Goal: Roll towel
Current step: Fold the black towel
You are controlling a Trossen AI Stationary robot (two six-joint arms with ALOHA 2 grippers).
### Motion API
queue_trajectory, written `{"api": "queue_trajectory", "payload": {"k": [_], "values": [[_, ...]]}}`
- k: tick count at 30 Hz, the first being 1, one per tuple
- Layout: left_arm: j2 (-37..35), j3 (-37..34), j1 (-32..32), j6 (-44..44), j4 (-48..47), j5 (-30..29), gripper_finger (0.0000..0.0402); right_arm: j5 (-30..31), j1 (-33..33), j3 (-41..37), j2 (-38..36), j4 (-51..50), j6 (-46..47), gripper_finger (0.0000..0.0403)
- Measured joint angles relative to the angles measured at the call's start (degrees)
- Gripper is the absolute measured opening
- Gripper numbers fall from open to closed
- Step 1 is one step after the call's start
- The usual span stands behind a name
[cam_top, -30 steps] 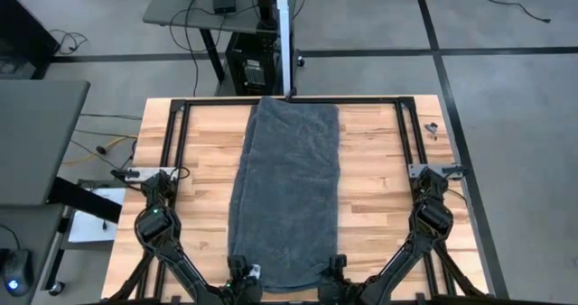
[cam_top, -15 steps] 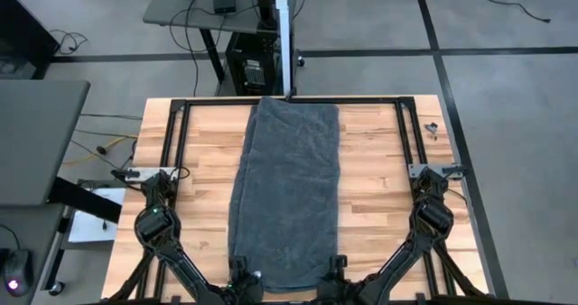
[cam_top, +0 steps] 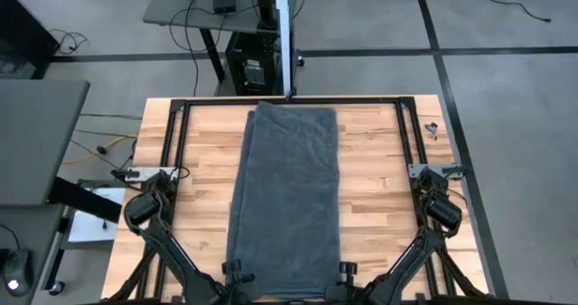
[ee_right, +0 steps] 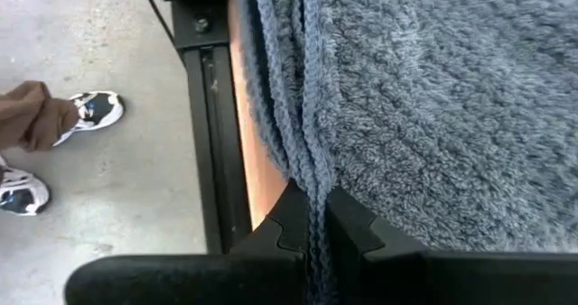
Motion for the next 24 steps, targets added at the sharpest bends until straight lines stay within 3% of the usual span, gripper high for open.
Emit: {"api": "queue_trajectory", "payload": {"k": [19, 24], "values": [[-0.2, -3.1, 3.5, -0.4, 2.8, -1.6, 0.0001, 0.8, -1.1, 0.1, -2.5, -6.8, 1.2, 0.0000], [0.6, -3.3, 3.2, -0.9, 2.6, -3.6, 0.0032, 1.0, -0.5, 0.1, -1.8, -6.0, 2.6, 0.0000]]}}
